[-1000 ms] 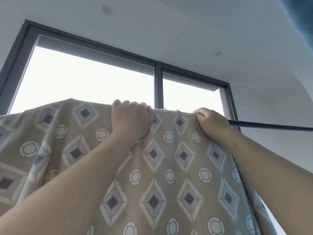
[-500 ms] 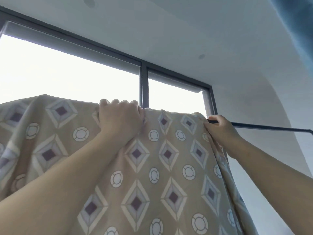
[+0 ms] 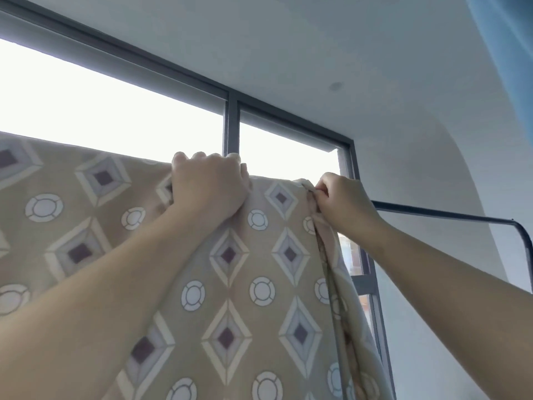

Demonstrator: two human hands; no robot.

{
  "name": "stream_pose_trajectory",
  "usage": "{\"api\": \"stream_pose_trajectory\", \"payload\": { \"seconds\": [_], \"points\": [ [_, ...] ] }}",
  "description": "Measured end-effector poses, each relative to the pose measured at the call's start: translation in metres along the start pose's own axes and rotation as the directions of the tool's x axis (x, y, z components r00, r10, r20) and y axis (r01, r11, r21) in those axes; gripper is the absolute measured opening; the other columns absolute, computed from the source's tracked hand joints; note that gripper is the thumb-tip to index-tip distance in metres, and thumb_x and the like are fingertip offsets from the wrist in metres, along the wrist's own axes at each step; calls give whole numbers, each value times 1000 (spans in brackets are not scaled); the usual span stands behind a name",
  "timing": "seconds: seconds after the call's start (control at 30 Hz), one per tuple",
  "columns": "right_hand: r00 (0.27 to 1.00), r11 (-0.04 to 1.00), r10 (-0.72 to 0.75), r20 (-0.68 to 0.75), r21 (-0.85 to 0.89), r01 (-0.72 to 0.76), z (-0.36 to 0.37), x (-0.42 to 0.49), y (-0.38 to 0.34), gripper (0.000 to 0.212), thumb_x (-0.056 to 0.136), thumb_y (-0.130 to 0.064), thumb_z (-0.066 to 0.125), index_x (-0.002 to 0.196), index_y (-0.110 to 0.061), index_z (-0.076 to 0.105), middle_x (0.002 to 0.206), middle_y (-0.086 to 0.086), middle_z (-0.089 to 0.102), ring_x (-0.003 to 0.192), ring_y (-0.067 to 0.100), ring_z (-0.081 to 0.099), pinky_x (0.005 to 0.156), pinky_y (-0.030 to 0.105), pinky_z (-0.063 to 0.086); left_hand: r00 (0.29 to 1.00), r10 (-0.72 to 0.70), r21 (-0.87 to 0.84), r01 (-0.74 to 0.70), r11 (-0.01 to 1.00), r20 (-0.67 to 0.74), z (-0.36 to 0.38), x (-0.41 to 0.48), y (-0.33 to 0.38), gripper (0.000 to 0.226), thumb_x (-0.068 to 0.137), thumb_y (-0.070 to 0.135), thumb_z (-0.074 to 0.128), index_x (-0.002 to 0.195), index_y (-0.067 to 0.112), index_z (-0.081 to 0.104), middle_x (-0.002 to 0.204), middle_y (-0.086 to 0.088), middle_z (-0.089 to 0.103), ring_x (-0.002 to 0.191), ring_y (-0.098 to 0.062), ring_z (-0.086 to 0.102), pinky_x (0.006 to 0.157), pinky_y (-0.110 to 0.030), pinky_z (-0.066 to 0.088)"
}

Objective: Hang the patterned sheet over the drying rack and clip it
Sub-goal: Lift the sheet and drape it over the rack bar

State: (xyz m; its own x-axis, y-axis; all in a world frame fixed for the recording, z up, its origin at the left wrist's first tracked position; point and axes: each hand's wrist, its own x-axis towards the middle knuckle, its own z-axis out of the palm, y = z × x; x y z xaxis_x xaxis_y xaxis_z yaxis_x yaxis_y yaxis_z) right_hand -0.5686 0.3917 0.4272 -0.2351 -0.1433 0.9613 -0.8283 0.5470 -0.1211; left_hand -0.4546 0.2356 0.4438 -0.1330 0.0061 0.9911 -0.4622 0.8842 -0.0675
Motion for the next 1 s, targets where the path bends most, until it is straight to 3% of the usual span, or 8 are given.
{"api": "stream_pose_trajectory", "payload": {
  "seconds": [0.13, 0.27, 0.33, 0.43, 0.53, 0.6, 0.73, 1.0],
  "points": [
    [968, 935, 248, 29, 253, -247, -1, 15, 20, 16, 96, -9, 36, 89, -7, 49, 70, 0, 46, 66, 16, 48, 56, 24, 36, 996, -52, 28, 54, 998, -74, 3, -4, 4, 34, 97, 35, 23, 81, 16, 47, 71, -2, 48, 74, -24, 43, 81, -38, 31],
    [825, 705, 560, 82, 476, -526, -7, 30, 52, 19, 94, -9, 37, 96, -2, 54, 76, 10, 51, 90, 34, 58, 77, 40, 45, 993, -85, 54, 90, 995, -86, -1, -5, 3, 36, 96, 35, 23, 76, 15, 45, 69, -3, 50, 73, -25, 44, 81, -38, 31],
    [784, 658, 617, 69, 500, -563, -13, 29, 60, 20, 96, -10, 37, 95, 0, 54, 77, 12, 51, 82, 30, 57, 68, 32, 45, 994, -100, 90, 104, 990, -44, -2, -4, 6, 40, 96, 34, 22, 80, 12, 52, 71, -4, 52, 75, -25, 46, 83, -38, 31],
    [807, 611, 553, 207, 558, -562, -16, 19, 48, 27, 98, -19, 39, 78, -4, 51, 70, 9, 50, 58, 18, 47, 50, 22, 37, 981, -121, 134, 101, 986, 152, -5, 4, 18, 49, 97, 41, 18, 101, 15, 59, 86, -6, 59, 86, -24, 47, 91, -41, 29],
    [750, 540, 381, 540, 528, -655, -17, 10, 26, 50, 80, -59, 59, 97, -12, 63, 89, 7, 65, 78, 24, 63, 69, 29, 50, 953, -76, 122, 42, 992, 292, -3, 9, 30, 52, 96, 49, 15, 110, 20, 57, 92, -4, 58, 93, -23, 49, 92, -42, 28],
    [695, 594, 296, 655, 444, -671, -17, 9, 18, 44, 78, -51, 67, 98, -12, 62, 87, 8, 68, 73, 24, 65, 62, 28, 52, 957, -41, 129, 4, 992, 287, 0, 7, 32, 48, 95, 50, 16, 102, 22, 55, 100, -5, 62, 101, -24, 51, 92, -42, 29],
    [761, 513, 304, 573, 575, -638, -12, 13, 13, 12, 89, -17, 62, 86, -5, 61, 76, 9, 61, 63, 20, 57, 58, 27, 47, 977, -20, 140, -10, 990, 213, 0, 5, 25, 48, 95, 48, 16, 96, 21, 55, 97, -4, 62, 98, -23, 51, 89, -40, 30],
    [792, 227, 400, 462, 787, -574, -5, 37, 24, 26, 94, -11, 50, 69, -12, 55, 56, 7, 48, 45, 15, 44, 52, 27, 39, 988, -13, 113, -5, 994, 156, 2, 6, 27, 47, 96, 47, 16, 79, 19, 49, 77, 0, 52, 81, -21, 47, 85, -38, 31]
  ]
}}
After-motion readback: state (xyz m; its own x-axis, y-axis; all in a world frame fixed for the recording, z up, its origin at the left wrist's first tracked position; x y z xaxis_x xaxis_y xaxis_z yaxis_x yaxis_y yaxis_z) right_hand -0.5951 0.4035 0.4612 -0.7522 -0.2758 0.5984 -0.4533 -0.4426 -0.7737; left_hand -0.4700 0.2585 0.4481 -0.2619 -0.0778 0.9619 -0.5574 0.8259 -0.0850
